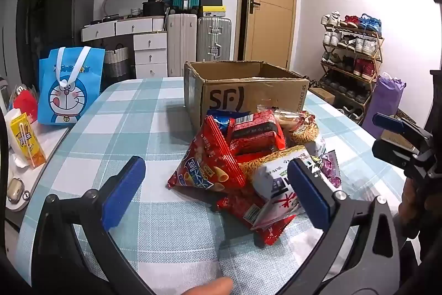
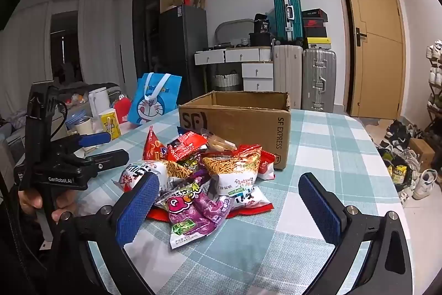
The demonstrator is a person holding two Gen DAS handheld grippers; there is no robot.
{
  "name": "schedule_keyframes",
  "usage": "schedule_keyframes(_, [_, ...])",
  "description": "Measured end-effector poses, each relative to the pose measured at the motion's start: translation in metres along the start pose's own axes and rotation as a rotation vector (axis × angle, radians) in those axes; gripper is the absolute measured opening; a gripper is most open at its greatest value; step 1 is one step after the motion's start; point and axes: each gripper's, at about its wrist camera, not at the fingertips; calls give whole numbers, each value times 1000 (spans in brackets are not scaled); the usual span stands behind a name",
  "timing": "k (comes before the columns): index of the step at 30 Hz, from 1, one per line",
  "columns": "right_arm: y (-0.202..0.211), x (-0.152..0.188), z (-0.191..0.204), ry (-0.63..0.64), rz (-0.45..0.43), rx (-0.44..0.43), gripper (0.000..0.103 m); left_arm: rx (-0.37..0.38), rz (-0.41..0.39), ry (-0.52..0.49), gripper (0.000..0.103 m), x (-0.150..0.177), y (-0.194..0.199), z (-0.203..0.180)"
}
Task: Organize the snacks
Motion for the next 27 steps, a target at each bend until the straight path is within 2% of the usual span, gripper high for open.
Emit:
schedule_keyframes(9, [1, 0, 2, 5, 3, 27, 103, 4, 0, 1, 103, 0, 0, 0])
schedule_keyframes(10, [-1, -1, 1, 9, 9, 4, 103, 4, 0, 1, 103, 0, 0, 0])
schedule_keyframes(27, [1, -1, 1, 7, 5, 4, 103, 4, 0, 3, 103, 0, 0, 0])
Point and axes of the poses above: each gripper's, at about its wrist camera, not at the fingertips, and y roughly against the way its jaws point, z to its left, x to its underside, and after that the axes turned 14 degrees about x, right-handed
